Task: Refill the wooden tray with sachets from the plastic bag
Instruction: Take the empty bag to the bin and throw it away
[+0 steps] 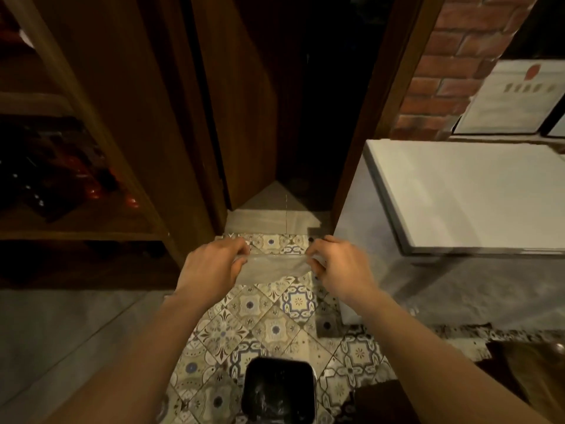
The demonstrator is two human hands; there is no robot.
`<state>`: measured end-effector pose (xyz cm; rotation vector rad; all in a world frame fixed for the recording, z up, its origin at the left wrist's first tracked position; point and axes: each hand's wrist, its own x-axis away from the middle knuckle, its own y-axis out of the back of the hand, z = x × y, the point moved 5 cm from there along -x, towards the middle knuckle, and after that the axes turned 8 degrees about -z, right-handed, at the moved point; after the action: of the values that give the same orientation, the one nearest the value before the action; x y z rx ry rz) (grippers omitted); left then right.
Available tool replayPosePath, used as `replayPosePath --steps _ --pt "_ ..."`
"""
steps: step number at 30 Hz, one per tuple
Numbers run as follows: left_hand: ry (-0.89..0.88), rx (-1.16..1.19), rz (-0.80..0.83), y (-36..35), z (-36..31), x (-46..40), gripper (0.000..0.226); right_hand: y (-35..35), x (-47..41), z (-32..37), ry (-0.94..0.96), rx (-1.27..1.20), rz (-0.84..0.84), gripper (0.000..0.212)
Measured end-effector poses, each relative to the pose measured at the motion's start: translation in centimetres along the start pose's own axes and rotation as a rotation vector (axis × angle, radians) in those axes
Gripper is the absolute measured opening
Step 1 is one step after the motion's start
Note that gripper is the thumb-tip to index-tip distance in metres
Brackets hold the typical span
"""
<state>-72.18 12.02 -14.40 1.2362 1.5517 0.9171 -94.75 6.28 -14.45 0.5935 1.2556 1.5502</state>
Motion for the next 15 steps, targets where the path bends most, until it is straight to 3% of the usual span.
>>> replayPosePath --steps 15 --pt "0.01 0.056 0.24 -19.3 5.0 9.1 0.009 -17.2 11.2 -5.7 -0.183 0.01 0.219 0.016"
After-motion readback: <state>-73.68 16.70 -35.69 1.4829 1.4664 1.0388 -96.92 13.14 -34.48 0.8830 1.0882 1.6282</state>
